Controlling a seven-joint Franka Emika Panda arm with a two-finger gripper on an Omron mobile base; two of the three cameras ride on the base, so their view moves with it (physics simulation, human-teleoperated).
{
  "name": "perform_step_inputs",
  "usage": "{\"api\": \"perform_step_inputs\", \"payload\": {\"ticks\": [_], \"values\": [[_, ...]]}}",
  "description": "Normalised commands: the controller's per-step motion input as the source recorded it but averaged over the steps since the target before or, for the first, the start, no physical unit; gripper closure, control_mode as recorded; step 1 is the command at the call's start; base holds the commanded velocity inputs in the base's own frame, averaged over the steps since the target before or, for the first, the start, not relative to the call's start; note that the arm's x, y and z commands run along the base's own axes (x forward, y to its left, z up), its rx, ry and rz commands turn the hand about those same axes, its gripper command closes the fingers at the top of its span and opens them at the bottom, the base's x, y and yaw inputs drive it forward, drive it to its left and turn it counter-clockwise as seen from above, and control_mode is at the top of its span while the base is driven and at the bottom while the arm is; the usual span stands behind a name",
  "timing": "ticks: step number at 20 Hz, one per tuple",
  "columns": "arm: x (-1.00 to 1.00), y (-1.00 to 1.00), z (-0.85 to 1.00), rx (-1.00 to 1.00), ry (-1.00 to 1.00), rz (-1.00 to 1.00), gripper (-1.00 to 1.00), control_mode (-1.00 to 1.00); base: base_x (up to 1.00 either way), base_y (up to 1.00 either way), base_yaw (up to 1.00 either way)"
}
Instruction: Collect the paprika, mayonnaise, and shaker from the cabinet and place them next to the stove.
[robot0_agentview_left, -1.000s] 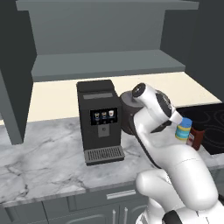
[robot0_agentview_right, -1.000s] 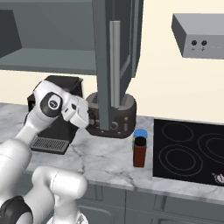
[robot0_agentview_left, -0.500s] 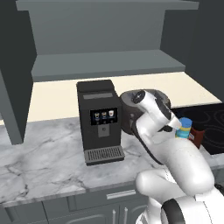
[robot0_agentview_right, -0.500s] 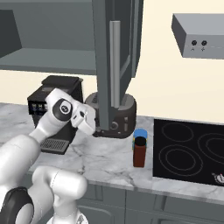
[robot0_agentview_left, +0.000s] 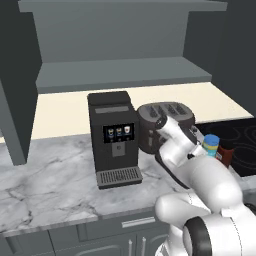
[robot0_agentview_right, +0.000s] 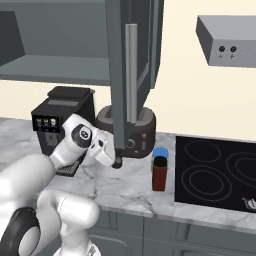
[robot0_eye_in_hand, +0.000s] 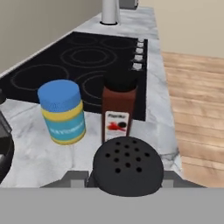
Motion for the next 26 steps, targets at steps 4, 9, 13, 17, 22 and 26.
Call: {"api": "perform_step_inputs", "payload": {"ticks": [4,9,13,17,22,26], "values": [[0.01,-0.21,-0.55,0.00,0.00,-0.04,1.00,-1.00,0.00,0.00,0.00],[0.18,-0.17,-0.48,0.00,0.00,-0.05,1.00,-1.00,0.00,0.00,0.00],[0.46,-0.13,-0.32,0.00,0.00,-0.04,1.00,-1.00,0.00,0.00,0.00],[0.55,-0.12,-0.29,0.00,0.01,-0.01,1.00,-1.00,0.00,0.00,0.00],[0.53,-0.09,-0.31,0.00,0.03,-0.01,1.00,-1.00,0.00,0.00,0.00],[0.30,-0.12,-0.29,-0.04,0.01,-0.02,1.00,-1.00,0.00,0.00,0.00]]}}
